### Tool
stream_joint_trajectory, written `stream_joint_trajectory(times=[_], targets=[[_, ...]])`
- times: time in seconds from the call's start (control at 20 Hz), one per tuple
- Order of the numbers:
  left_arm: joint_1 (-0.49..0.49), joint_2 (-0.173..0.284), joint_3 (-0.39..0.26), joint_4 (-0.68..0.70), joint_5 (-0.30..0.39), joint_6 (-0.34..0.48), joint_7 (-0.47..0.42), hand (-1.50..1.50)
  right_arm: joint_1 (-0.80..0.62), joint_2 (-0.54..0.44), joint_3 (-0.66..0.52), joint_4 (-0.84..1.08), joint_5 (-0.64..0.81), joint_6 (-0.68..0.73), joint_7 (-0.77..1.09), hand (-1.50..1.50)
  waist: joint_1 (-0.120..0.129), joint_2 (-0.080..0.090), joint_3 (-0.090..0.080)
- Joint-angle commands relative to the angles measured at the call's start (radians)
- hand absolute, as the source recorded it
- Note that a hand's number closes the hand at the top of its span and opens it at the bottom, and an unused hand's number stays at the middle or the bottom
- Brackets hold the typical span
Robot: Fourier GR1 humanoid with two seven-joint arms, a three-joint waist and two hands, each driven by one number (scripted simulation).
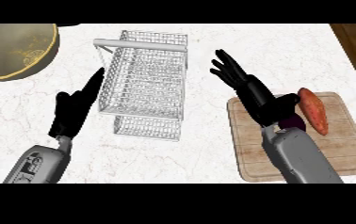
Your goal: Pick the sweet potato from the cutting board and place it in the tiered basket
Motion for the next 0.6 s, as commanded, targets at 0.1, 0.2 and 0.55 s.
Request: stream_joint_trajectory(times=[0.1, 0.2, 0.55], targets=[[0.073, -0.022, 0.067, -0.04, 0.03, 0.026, -0.038, 0.0, 0.066, -0.108, -0.11, -0.095, -0.073, 0.152, -0.112, 1.5, 0.0, -0.038, 0.003], [0.106, -0.012, 0.095, -0.058, 0.049, 0.032, -0.044, 0.0, 0.119, -0.206, -0.211, -0.124, -0.146, 0.26, -0.221, 1.5, -0.005, -0.039, 0.004], [0.151, 0.025, 0.143, -0.099, 0.123, -0.039, -0.027, 0.0, 0.232, -0.2, -0.387, 0.132, 0.063, -0.176, -0.168, -1.5, 0.007, -0.034, 0.003]])
